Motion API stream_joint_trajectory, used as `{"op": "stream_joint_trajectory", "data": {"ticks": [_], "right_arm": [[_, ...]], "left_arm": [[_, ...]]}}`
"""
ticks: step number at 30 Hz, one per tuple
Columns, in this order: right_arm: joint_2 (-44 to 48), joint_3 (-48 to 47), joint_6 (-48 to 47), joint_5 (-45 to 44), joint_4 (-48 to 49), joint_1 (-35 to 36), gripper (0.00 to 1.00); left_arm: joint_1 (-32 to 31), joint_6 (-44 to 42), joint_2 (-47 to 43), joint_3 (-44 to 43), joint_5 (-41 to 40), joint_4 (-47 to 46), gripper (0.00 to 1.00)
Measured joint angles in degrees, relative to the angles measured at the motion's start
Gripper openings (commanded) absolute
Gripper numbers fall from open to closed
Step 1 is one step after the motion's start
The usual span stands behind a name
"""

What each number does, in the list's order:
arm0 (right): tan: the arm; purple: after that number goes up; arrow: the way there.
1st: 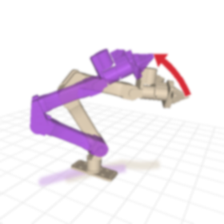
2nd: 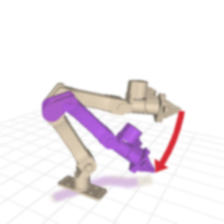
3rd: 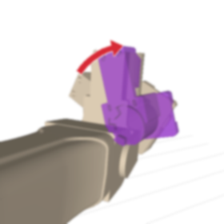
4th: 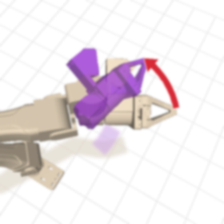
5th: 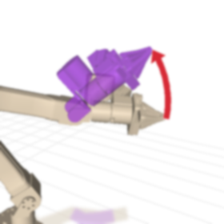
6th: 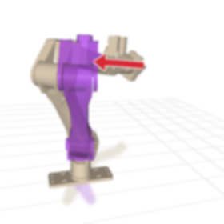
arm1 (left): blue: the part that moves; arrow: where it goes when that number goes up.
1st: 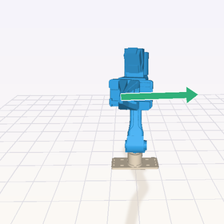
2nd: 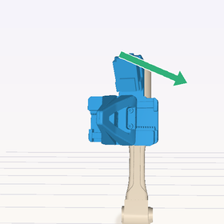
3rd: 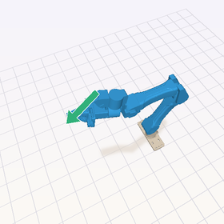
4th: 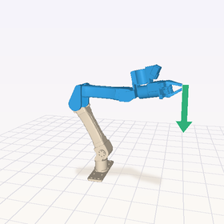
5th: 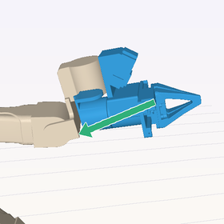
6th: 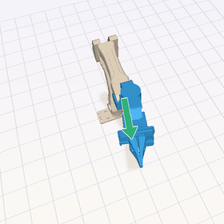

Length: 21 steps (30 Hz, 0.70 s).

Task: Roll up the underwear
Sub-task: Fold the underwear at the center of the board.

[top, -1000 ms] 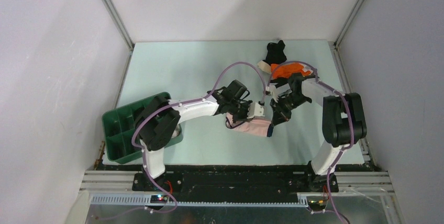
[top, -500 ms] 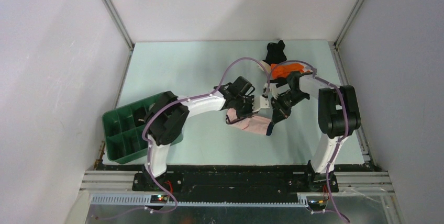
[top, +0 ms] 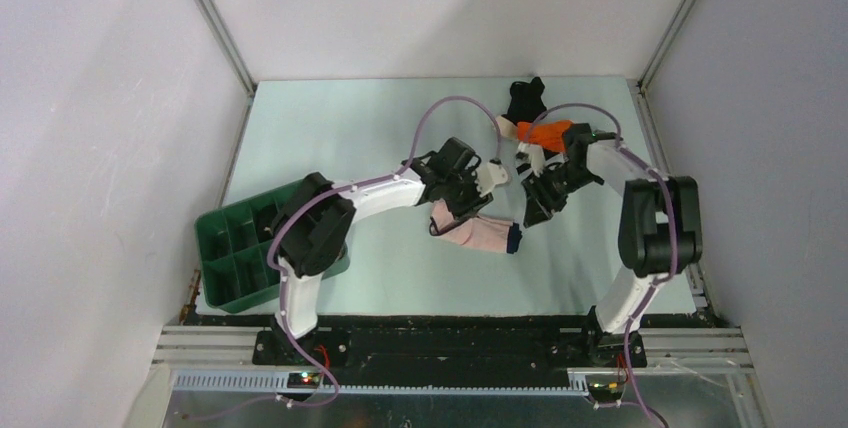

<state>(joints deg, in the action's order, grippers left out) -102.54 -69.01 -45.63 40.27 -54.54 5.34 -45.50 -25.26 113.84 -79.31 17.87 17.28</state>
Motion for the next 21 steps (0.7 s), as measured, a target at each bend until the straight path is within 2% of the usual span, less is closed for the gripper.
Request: {"op": "stream_joint_trajectory", "data": {"ticks": [2,6,9,12,15,17,19,21], "right_arm": [[3.85,0.0,1.2,-0.15,1.44,-0.66,0.67],[8.24,-0.9,1.55,-1.11,3.52,0.85,0.64],[4.28,-4.44,1.03,-1.9,3.15,4.17,0.63],[-1.84,-6.88,1.18,-2.43,3.56,6.4,0.69],[-6.1,-6.99,1.68,-3.23,3.48,6.97,0.69],[-7.56,-6.99,1.68,-3.89,3.32,6.97,0.68],[-7.87,-6.99,1.7,-4.46,3.13,6.97,0.61],[-7.87,-6.99,1.9,-5.16,3.19,7.04,0.55]], "left_arm": [[0.57,3.98,-2.21,-0.04,-2.01,-0.02,0.6],[1.84,12.0,-9.4,0.48,-3.87,-0.31,0.61],[3.19,18.62,-18.58,4.55,-3.85,-1.42,0.59],[4.68,24.13,-24.39,9.92,-1.53,-2.93,0.58],[6.58,30.77,-28.0,20.5,1.64,-6.1,0.61],[7.54,34.27,-28.0,27.61,2.93,-7.1,0.63],[8.28,36.79,-27.17,32.48,3.93,-6.56,0.63],[8.5,38.47,-25.57,33.68,4.96,-5.86,0.59]]}}
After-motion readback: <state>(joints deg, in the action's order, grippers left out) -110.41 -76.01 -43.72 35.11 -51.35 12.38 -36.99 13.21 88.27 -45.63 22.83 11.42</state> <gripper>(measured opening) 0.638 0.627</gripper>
